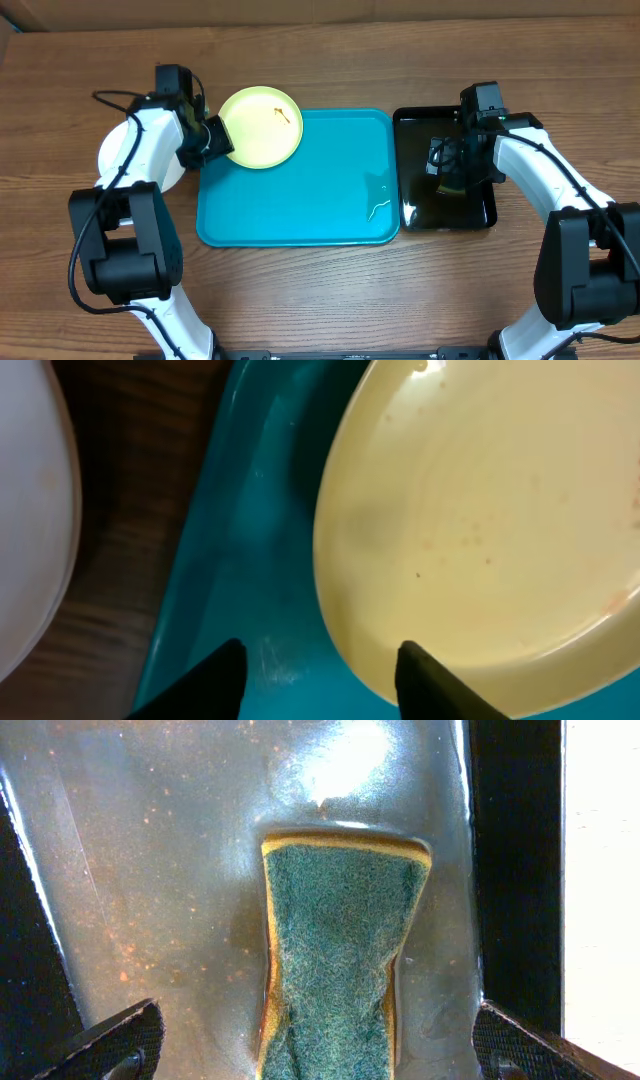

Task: Clean dirty plates on tray and stack at the side
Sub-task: 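Move left gripper to the yellow plate rim and grasp it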

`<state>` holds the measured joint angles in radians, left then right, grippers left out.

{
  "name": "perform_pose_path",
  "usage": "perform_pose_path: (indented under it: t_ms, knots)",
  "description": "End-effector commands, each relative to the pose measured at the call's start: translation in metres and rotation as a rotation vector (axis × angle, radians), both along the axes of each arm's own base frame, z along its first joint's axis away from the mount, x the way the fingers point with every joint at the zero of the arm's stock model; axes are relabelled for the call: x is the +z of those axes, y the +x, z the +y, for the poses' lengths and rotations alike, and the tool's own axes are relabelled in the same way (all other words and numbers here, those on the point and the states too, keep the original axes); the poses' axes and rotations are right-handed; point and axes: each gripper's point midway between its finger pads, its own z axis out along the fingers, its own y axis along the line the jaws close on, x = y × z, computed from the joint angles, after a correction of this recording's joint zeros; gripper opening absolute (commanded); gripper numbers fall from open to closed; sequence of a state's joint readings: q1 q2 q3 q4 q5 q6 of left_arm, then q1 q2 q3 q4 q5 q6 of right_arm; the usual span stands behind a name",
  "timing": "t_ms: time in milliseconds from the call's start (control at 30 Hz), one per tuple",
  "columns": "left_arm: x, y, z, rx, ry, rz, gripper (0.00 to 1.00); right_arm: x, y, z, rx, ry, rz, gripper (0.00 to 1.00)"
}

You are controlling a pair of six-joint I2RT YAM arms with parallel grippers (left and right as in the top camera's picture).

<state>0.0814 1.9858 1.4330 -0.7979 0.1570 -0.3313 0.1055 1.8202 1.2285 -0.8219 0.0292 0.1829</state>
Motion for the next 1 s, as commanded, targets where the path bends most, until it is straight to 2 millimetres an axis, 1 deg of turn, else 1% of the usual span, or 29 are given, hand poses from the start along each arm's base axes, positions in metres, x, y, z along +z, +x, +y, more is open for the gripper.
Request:
perform_pose_path:
  t_ms: [0,133,200,400,567,633,733,800,967]
  knots:
    - [-0.001,-0.002,-0.004,0.01,0.004,-0.024,0.43,0.006,0.001,0.002,0.005,0.006,-0.02,1.0]
    - [-0.005,-0.003,-0.006,0.006,0.003,-0.027,0.41,0.006,0.001,0.002,0.005,0.006,-0.02,1.0]
    - [-0.008,-0.004,-0.011,-0.006,0.004,-0.028,0.38,0.006,0.001,0.002,0.005,0.006,-0.02,1.0]
    - [-0.014,-0.003,-0.035,-0.065,0.008,-0.047,0.38,0.006,0.001,0.002,0.005,0.006,-0.02,1.0]
    - [-0.017,-0.006,-0.048,-0.095,0.007,-0.044,0.34,0.006,0.001,0.002,0.005,0.006,-0.02,1.0]
    - [-0.018,-0.009,-0.048,-0.098,0.012,-0.031,0.35,0.006,0.001,0.002,0.005,0.006,-0.02,1.0]
    - [-0.02,-0.014,-0.044,-0.094,0.032,-0.009,0.34,0.006,0.001,0.002,0.005,0.006,-0.02,1.0]
    - [-0.021,-0.019,-0.044,-0.094,0.03,0.011,0.27,0.006,0.001,0.002,0.005,0.006,-0.02,1.0]
    - [-0.024,-0.037,-0.044,-0.096,0.028,0.085,0.18,0.006,0.001,0.002,0.005,0.006,-0.02,1.0]
